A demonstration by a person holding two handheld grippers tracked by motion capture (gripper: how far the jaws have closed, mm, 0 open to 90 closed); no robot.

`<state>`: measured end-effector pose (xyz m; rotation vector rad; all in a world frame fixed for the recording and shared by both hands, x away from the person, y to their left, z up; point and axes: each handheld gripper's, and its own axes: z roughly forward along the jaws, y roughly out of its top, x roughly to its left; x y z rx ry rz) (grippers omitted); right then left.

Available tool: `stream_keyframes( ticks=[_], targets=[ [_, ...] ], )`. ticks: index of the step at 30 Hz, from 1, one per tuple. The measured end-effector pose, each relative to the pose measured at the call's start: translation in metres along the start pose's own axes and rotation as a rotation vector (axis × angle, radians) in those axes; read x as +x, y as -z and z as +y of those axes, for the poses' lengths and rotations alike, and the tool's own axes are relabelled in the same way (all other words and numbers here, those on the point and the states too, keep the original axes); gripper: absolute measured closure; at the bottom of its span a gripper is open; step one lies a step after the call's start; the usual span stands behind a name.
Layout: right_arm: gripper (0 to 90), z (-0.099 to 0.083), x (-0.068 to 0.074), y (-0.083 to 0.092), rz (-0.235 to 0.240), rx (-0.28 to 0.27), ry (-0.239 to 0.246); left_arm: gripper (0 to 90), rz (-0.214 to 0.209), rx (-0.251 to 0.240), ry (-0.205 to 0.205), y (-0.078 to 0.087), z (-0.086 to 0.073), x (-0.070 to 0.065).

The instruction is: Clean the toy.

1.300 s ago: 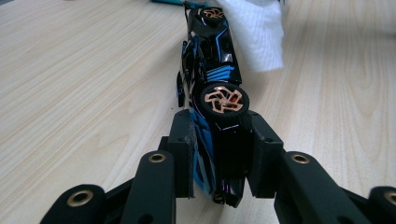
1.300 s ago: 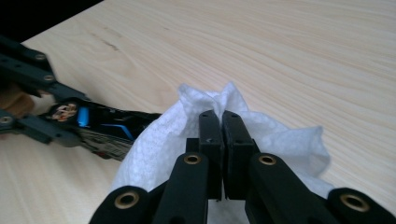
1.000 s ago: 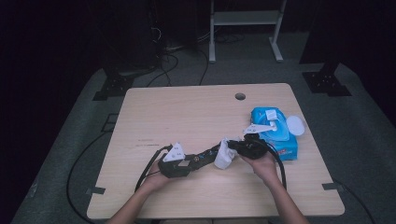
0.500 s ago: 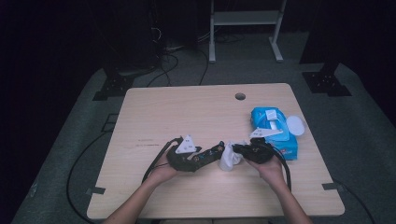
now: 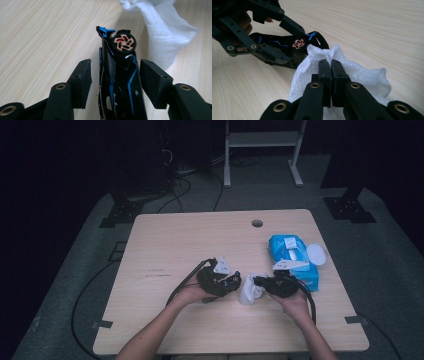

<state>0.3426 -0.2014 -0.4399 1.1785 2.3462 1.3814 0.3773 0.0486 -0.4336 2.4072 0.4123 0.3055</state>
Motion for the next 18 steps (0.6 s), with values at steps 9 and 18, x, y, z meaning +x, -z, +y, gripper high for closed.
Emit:
stream_keyframes(
  ticks=[9,18],
  targets=[
    [87.7,0.001,0.001,-0.002,0.004,-0.004,-0.004,56.9,-0.053,0.121,-0.012,-0.013,0.01,0.0],
    [87.7,0.014,0.012,0.01,0.037,-0.07,0.021,57.2,-0.063,-0.037,-0.044,0.016,0.014,-0.009]
  ],
)
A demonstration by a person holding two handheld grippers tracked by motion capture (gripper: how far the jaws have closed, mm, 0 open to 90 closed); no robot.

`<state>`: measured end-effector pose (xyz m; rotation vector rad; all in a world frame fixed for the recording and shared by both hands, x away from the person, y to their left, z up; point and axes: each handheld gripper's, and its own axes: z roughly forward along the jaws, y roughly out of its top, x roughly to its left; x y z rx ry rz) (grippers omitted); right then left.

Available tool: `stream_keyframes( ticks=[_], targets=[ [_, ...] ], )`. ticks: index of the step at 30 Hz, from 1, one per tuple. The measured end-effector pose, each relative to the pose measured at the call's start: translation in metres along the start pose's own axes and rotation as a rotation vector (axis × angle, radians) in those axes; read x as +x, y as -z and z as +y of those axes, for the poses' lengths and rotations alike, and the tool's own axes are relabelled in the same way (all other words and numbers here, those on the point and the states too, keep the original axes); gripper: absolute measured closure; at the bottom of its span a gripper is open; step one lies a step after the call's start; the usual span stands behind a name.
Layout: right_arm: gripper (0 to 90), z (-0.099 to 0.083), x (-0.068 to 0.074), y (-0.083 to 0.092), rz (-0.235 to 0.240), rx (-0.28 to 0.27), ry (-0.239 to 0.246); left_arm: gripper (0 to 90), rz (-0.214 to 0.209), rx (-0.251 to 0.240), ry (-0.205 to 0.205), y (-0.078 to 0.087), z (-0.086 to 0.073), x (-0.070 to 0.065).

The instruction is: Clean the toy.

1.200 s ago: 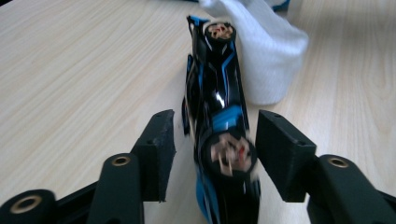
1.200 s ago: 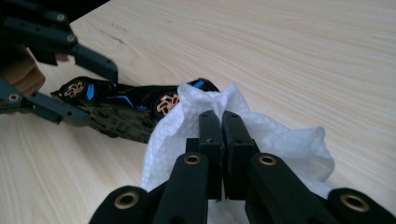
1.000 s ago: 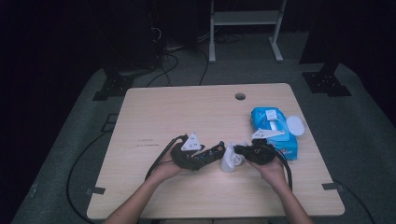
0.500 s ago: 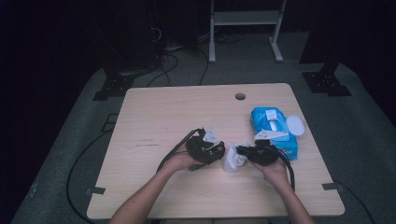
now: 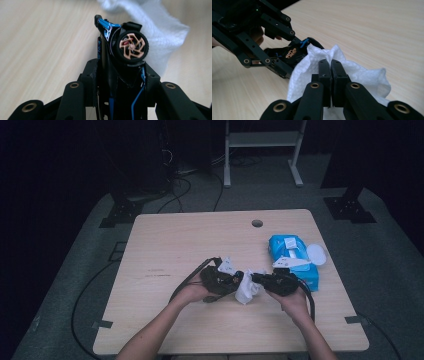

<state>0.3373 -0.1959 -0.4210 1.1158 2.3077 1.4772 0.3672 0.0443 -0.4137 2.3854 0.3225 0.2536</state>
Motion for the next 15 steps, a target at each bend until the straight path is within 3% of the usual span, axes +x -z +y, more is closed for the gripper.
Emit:
stream_keyframes(
  ticks=[4,8,11,15],
  targets=[
    [87.7,0.012,0.013,0.009,0.036,-0.057,0.02,57.2,0.008,-0.102,-0.014,0.017,0.004,-0.006],
    [87.7,0.029,0.036,0.017,0.07,-0.107,0.104,57.2,0.025,-0.165,-0.035,0.029,0.005,-0.014],
    [87.6,0.037,0.046,0.02,0.094,-0.127,0.132,57.2,0.011,-0.233,-0.021,0.036,0.001,-0.016],
    [87.7,0.038,0.049,0.023,0.085,-0.145,0.15,57.3,0.012,-0.256,-0.018,0.042,-0.003,-0.019]
  ],
)
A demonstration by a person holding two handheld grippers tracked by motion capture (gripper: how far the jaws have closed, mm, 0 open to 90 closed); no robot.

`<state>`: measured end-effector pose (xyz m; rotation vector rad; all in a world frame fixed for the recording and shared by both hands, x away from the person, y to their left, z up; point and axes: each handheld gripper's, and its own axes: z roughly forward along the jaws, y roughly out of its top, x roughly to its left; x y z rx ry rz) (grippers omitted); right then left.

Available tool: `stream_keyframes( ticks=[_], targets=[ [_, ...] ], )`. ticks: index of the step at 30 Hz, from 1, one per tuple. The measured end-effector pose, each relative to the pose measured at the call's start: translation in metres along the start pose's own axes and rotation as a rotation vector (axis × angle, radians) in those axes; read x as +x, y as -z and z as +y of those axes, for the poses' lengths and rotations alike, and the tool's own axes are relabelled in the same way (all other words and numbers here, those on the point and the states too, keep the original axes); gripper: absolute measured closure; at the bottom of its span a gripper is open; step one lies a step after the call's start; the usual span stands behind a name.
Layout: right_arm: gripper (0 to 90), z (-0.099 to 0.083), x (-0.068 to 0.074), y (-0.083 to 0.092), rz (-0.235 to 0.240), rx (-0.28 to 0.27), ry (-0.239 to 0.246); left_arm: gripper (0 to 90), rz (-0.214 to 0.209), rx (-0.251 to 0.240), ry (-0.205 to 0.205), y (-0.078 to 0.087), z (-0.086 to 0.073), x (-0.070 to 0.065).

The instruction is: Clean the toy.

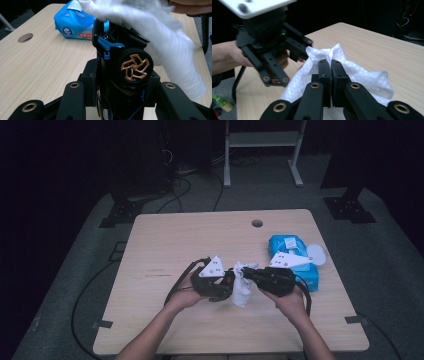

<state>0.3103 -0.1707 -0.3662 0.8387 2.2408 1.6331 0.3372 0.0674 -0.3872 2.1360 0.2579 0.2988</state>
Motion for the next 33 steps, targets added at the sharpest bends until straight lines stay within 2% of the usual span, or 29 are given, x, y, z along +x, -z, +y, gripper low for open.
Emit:
stream_keyframes(
  ticks=[6,9,11,13,17,19,23,26,28,31,33],
  targets=[
    [87.6,-0.005,-0.002,-0.002,-0.024,0.027,-0.007,57.3,-0.01,-0.001,0.011,-0.001,-0.008,-0.001],
    [87.7,-0.002,0.005,-0.004,0.017,0.002,-0.008,57.3,-0.015,0.005,0.002,-0.003,-0.008,-0.002],
    [87.6,-0.001,0.009,-0.006,0.016,0.005,0.014,57.3,-0.021,-0.011,0.011,-0.003,-0.007,-0.003],
    [87.7,-0.001,0.006,-0.005,0.016,0.006,0.008,57.3,-0.015,-0.012,0.009,-0.001,-0.006,-0.004],
    [87.7,-0.008,-0.002,0.0,-0.027,0.022,-0.009,57.4,-0.011,-0.005,0.0,0.001,-0.007,-0.002],
    [87.7,-0.009,-0.002,0.001,-0.035,0.024,-0.016,57.4,-0.013,0.005,-0.007,-0.001,-0.007,-0.003],
    [87.7,-0.002,0.009,-0.002,0.007,0.004,0.006,57.3,-0.021,0.022,-0.028,-0.007,-0.005,-0.007],
    [87.7,0.004,0.018,-0.007,0.01,0.009,0.061,57.3,-0.029,-0.004,-0.017,-0.006,-0.003,-0.009],
    [87.7,0.004,0.016,-0.004,0.006,-0.001,0.051,57.3,-0.03,-0.025,-0.016,-0.002,-0.002,-0.009],
    [87.7,0.0,0.006,0.003,-0.009,-0.023,0.011,57.3,-0.025,-0.028,-0.011,0.002,-0.003,-0.008],
    [87.7,-0.005,0.001,0.004,-0.035,-0.01,0.003,57.3,-0.027,-0.034,-0.005,0.004,-0.004,-0.006]
  ],
)
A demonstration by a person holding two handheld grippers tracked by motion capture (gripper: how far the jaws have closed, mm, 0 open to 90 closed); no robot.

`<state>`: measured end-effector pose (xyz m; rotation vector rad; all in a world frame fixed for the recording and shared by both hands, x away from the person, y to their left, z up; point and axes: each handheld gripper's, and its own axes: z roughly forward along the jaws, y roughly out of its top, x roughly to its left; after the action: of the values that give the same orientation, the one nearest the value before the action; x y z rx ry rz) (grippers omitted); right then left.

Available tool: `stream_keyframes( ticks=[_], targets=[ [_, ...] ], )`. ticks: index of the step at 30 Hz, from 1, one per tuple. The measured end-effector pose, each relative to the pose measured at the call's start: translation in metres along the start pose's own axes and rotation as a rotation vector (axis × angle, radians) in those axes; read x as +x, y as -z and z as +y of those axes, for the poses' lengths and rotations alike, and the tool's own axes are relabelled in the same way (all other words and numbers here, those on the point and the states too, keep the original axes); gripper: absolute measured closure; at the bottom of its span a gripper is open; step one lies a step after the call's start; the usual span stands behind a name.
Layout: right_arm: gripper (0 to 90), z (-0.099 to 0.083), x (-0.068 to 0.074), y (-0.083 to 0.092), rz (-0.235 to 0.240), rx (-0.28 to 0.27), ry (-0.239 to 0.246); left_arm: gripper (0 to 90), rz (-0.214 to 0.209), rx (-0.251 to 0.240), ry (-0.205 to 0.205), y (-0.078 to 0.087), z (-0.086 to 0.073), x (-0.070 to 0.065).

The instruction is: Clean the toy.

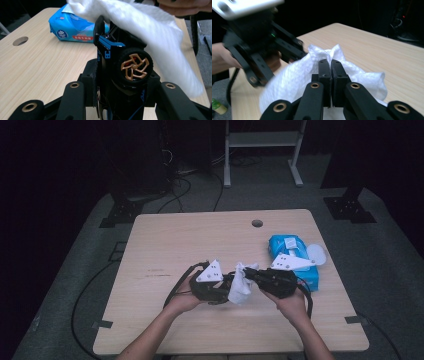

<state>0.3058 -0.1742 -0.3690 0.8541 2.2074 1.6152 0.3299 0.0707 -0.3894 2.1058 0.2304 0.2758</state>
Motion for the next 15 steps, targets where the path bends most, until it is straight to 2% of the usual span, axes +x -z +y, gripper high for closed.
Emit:
stream_keyframes(
  ticks=[2,4,9,10,15],
  targets=[
    [87.7,-0.005,-0.004,0.0,0.009,-0.004,-0.033,57.3,0.002,0.004,0.001,-0.001,-0.001,0.0],
    [87.7,-0.005,-0.002,-0.001,0.001,0.005,-0.027,57.4,-0.001,0.014,-0.001,-0.002,-0.002,0.0],
    [87.7,0.002,0.005,-0.002,0.027,-0.015,-0.001,57.4,-0.003,-0.015,0.019,0.0,-0.001,0.0],
    [87.7,0.002,0.004,-0.002,0.027,-0.016,-0.003,57.3,0.001,-0.014,0.011,0.002,0.0,0.001],
    [87.7,-0.008,-0.007,0.0,-0.005,0.007,-0.041,57.3,0.0,-0.025,0.019,0.007,-0.001,0.003]
  ],
)
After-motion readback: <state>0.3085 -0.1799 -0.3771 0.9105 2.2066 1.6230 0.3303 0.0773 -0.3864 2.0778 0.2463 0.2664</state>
